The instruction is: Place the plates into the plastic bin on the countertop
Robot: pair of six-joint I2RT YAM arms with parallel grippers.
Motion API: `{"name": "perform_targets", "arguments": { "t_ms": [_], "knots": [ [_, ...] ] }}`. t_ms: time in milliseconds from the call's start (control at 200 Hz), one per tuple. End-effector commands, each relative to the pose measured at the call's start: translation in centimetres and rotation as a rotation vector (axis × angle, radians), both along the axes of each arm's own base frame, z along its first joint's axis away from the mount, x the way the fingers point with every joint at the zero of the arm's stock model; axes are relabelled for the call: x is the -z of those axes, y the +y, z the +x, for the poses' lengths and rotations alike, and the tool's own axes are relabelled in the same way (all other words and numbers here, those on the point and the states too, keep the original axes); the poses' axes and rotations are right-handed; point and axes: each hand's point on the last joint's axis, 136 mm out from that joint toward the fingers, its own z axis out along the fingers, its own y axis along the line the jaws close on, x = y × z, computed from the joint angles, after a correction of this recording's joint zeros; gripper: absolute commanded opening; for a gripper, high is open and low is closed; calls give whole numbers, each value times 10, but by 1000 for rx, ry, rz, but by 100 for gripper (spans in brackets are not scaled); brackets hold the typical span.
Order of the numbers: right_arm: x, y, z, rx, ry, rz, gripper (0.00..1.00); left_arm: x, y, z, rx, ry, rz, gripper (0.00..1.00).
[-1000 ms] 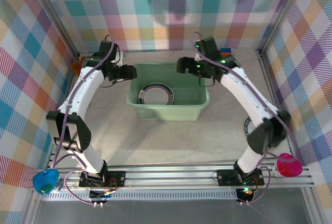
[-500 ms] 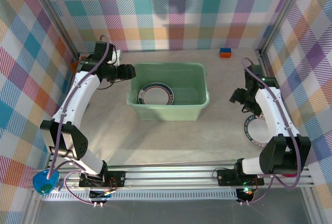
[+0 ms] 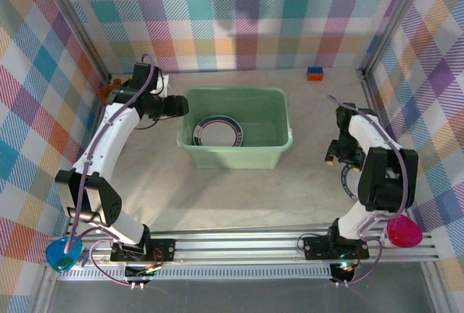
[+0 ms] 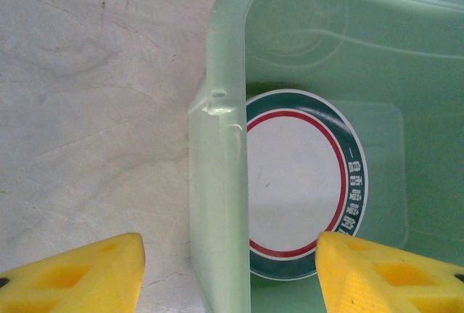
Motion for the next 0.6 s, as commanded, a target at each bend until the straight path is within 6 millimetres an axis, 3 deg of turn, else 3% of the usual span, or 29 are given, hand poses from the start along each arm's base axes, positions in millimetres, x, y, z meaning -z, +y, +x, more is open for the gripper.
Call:
{"name": "perform_targets", "arguments": {
  "t_ms": [0,320,595],
  "knots": [
    [10,-8,-1,-61,55,-35,68,-5,3,-3,6,-30,15,64],
    [25,-22,-4,-116,137,-84,63,2,7,-8,-4,-21,21,64],
    [43,-21,3,-145,111,-55,59,1,7,-8,-5,-24,23,64]
  ]
}}
